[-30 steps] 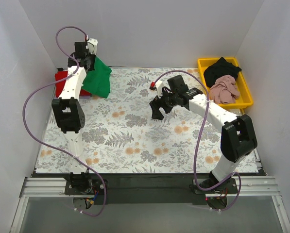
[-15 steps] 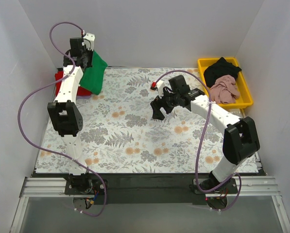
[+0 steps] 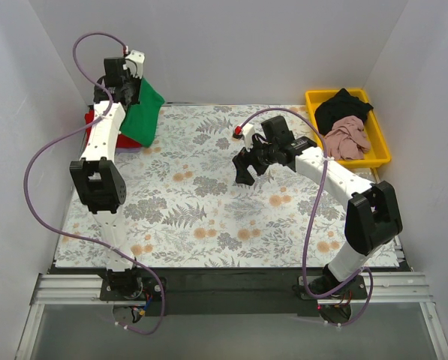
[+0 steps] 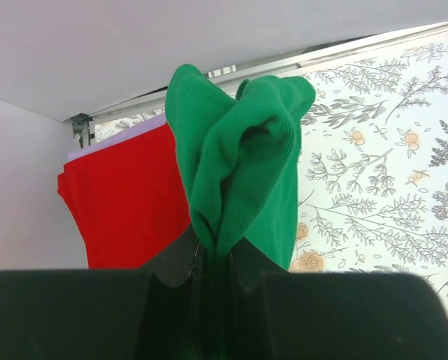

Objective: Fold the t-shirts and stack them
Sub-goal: Neatly place the folded tshirt to the corner

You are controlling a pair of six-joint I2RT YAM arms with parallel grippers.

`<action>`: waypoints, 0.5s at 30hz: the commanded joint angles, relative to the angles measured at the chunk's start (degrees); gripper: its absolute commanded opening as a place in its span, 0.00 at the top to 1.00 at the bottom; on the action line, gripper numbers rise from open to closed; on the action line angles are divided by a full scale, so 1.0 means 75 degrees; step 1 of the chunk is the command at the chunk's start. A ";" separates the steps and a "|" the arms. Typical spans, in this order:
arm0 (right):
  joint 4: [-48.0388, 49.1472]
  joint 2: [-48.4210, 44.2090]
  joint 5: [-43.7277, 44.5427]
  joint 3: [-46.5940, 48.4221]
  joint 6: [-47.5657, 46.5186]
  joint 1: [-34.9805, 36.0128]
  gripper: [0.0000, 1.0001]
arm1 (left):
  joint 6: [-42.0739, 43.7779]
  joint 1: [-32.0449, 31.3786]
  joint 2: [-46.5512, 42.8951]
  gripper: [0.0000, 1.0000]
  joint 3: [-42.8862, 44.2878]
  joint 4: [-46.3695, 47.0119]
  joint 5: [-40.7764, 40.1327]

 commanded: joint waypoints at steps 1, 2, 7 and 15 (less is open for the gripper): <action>0.0145 -0.0298 -0.0098 -0.0004 -0.0037 0.0000 0.02 | 0.0201 0.0233 -0.0757 1.00 0.0170 0.0141 0.0065; 0.0156 -0.0286 -0.0098 -0.0015 -0.0037 0.0000 0.02 | 0.0225 0.0233 -0.0757 1.00 0.0171 0.0129 0.0076; 0.0168 -0.0181 -0.0121 0.0020 -0.0025 0.0000 0.02 | 0.0318 0.0303 -0.0675 1.00 0.0171 0.0094 0.0041; 0.0156 -0.0005 -0.0156 0.0067 0.0022 0.0000 0.02 | 0.0670 0.0584 -0.0383 1.00 0.0006 0.0633 -0.0123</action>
